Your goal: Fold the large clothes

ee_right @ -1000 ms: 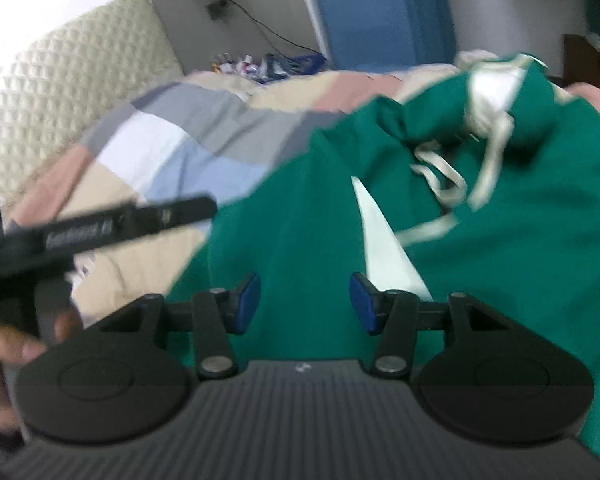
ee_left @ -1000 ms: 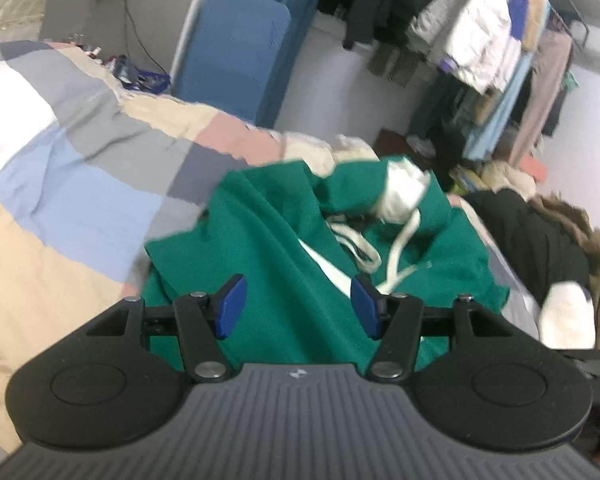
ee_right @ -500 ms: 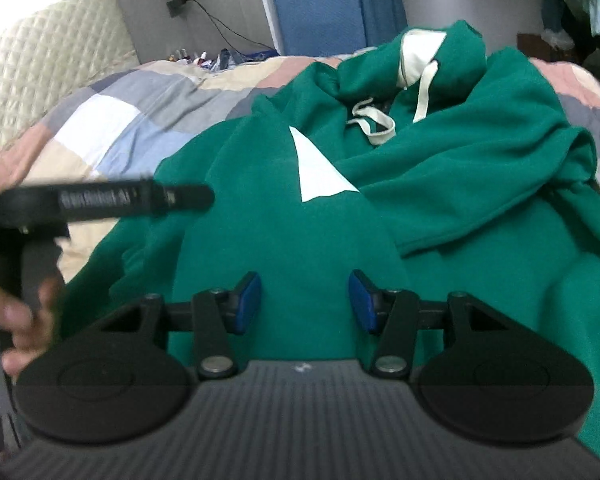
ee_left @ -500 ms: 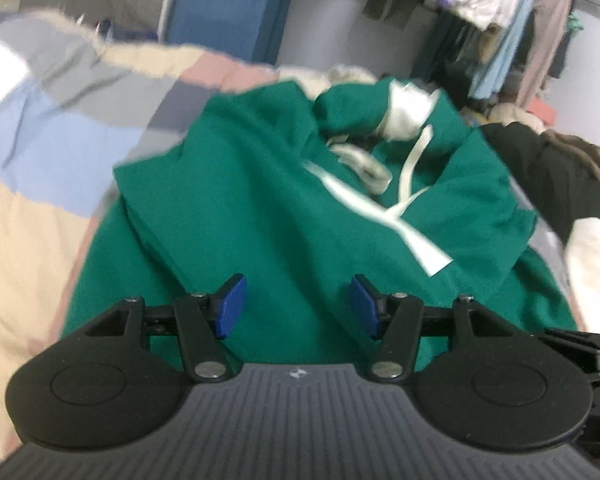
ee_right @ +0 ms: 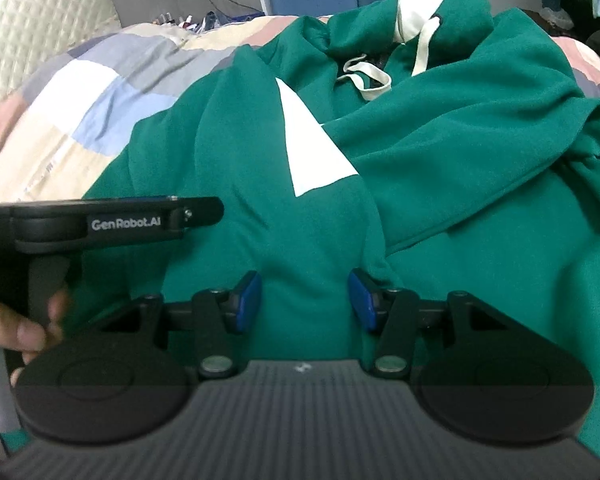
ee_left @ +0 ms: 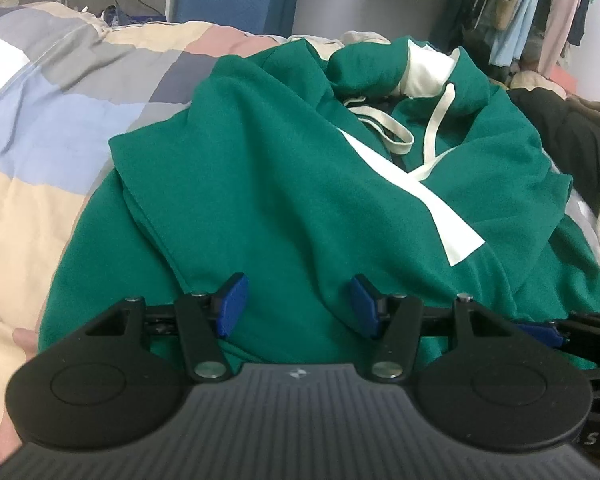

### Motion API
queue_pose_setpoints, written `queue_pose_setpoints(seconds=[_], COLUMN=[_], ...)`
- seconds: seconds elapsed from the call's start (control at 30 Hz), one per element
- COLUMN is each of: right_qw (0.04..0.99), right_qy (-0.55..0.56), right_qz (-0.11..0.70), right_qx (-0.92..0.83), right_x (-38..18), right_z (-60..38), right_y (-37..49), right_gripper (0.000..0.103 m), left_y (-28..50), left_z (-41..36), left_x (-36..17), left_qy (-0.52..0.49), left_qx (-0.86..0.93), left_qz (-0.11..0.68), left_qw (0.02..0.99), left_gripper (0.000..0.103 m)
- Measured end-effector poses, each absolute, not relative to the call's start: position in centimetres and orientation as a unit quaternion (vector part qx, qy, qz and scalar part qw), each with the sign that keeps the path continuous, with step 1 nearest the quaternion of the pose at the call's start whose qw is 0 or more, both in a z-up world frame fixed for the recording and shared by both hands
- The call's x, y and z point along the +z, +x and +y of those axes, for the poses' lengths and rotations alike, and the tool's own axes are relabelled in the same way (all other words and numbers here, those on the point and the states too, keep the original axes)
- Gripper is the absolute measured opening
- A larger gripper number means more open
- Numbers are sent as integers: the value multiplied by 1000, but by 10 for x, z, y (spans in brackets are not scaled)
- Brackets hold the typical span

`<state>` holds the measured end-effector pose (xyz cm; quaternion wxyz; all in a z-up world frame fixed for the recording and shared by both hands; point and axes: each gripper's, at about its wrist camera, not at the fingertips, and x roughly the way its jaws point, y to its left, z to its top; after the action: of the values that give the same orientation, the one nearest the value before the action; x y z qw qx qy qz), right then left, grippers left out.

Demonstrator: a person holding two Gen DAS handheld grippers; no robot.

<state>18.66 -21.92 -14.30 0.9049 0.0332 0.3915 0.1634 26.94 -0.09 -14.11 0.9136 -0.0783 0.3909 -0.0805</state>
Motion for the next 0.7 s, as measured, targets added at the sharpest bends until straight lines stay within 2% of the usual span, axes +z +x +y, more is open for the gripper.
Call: queue_pose_setpoints(seconds=[0.13,0.2,0.33,0.53,0.7], right_qw=[901,906,918,923,941], right_qy=[69,74,92,127,106], right_qz=[393,379,344,319,278], right_qx=[172,174,176,174,162], right_x=[-128,-119,-101,-73,-46], right_z=[-233,-237,-249,-280,-309], right_y=[187,184,180,183,188], right_gripper=[52,52,52,52,52], left_y=[269,266,257,263,276], left_z=[4,7,21,15,-4], left_x=[-127,-120,-97,-76,-65], left_qy=[-90,-92,-122,-107,-72], left_qx=[-80,-69,-67,-78,-94], left_qz=[385,376,343,313,303], left_qw=[915,919,929,940,946], left_gripper=[67,78,79,80,80])
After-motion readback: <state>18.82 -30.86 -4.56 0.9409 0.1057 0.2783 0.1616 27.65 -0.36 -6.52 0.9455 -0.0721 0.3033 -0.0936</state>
